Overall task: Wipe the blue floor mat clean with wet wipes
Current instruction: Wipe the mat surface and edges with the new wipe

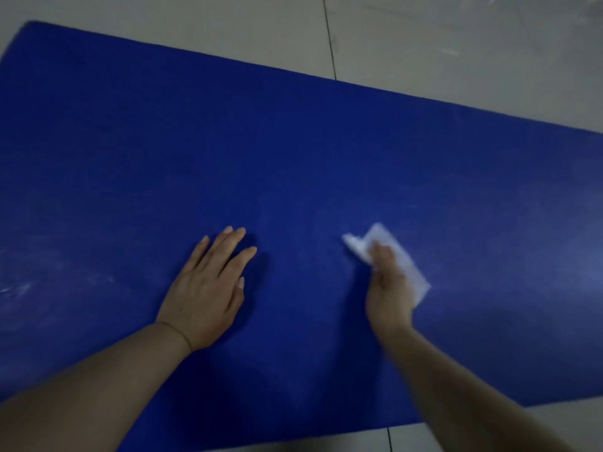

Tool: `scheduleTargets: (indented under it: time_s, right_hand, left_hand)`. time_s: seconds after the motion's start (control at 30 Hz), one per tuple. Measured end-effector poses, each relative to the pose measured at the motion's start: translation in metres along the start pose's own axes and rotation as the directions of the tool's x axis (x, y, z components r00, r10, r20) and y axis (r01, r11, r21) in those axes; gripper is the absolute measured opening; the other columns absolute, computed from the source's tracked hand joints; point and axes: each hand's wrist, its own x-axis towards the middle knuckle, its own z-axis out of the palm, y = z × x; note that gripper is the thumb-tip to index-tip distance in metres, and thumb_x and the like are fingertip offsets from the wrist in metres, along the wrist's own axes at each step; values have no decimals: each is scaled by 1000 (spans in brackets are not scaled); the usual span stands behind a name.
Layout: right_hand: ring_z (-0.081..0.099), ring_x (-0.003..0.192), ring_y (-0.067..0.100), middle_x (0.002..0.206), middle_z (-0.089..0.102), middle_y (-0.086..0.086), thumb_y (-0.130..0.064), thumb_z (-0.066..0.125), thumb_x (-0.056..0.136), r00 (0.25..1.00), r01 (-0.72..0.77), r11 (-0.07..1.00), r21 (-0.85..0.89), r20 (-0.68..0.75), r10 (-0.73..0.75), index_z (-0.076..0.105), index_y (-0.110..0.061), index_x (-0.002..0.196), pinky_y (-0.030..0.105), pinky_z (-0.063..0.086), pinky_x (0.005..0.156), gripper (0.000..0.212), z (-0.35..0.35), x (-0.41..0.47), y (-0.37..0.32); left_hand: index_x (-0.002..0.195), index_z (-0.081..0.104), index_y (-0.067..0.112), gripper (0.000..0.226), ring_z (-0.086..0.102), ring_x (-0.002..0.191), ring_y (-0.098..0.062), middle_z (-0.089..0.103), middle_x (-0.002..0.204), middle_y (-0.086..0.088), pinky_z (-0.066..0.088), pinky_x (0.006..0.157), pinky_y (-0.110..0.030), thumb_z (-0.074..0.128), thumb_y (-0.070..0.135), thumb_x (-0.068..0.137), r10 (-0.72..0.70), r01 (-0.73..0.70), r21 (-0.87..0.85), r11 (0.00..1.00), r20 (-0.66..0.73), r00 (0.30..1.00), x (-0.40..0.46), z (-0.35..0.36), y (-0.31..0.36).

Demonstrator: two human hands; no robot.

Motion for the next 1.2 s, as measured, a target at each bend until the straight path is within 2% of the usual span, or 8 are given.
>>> scheduleTargets:
  time_s: [0.3, 0.43, 0.53, 0.7, 0.83, 1.07, 1.13, 1.2]
  right_hand:
    - [42, 130, 9, 134, 55, -6, 4, 45, 74, 681, 694, 699, 171, 157, -715, 50, -22, 128, 19, 31, 106, 60, 35, -90, -23]
    - [55, 111, 2, 117, 65, -3, -2, 47, 96, 981, 182, 975, 124, 42, -189, 63, -15, 123, 8, 42, 90, 33, -13, -56, 31]
    - [36, 131, 6, 140, 51, 0, 9, 45, 93, 977, -211, 976, 54, -7, 212, 54, -14, 134, 17, 30, 108, 48, -19, -47, 50]
    - [49, 122, 13, 131, 58, -2, -6, 46, 88, 977, 206, 965, 162, 29, -213, 60, -18, 127, 8, 31, 100, 43, 24, -95, -33]
    - [45, 128, 11, 136, 53, -8, -4, 68, 63, 797, 559, 811, 172, 160, -583, 52, -21, 128, 29, 40, 105, 69, 29, -104, -36]
    - [37, 130, -4, 132, 39, -34, 5, 39, 87, 997, -64, 991, 121, -45, 70, 48, -38, 134, 3, 13, 102, 64, -12, -22, 29]
    - [32, 104, -29, 108, 34, -57, -5, 39, 90, 991, -128, 973, 192, -4, 131, 45, -53, 108, -8, 17, 89, 52, 5, 4, -1]
    - [50, 71, -19, 78, 58, -33, -10, 49, 96, 979, -186, 950, 249, -31, 200, 56, -36, 90, -4, 35, 68, 27, 33, 31, -49]
  left_hand:
    - [131, 49, 3, 48, 30, 138, -26, 41, 146, -16, 18, 115, -38, 29, 21, 92, -40, 40, -30, 999, -8, 999, 0, -2, 1]
    - [133, 49, 3, 48, 31, 139, -26, 40, 147, -14, 13, 117, -34, 28, 23, 94, -51, 51, -13, 999, 6, 999, -2, -2, 2]
    - [132, 50, 3, 49, 34, 137, -27, 42, 145, -15, 13, 117, -34, 28, 23, 93, -69, 69, 8, 998, 9, 998, -5, -1, 3]
    - [132, 51, 3, 50, 34, 136, -27, 43, 145, -15, 11, 117, -33, 27, 24, 93, -69, 68, 36, 997, 30, 997, -6, 0, 4]
    - [130, 51, 2, 48, 32, 135, -26, 44, 144, -16, 7, 117, -31, 29, 22, 92, -58, 58, 27, 998, 11, 998, -10, -6, 5]
    - [130, 50, 6, 52, 32, 138, -23, 40, 147, -12, 14, 117, -35, 12, 30, 103, -10, 11, -2, 1000, 59, 998, -44, -12, 0]
    - [131, 49, 7, 51, 30, 139, -22, 39, 148, -11, 15, 117, -34, 13, 30, 103, -58, 59, -64, 996, 16, 998, -49, -17, 0]
    - [132, 46, 8, 42, 29, 140, -21, 38, 148, -10, 17, 117, -36, 24, 24, 100, -88, 75, -145, 987, -85, 993, -47, -26, 3]
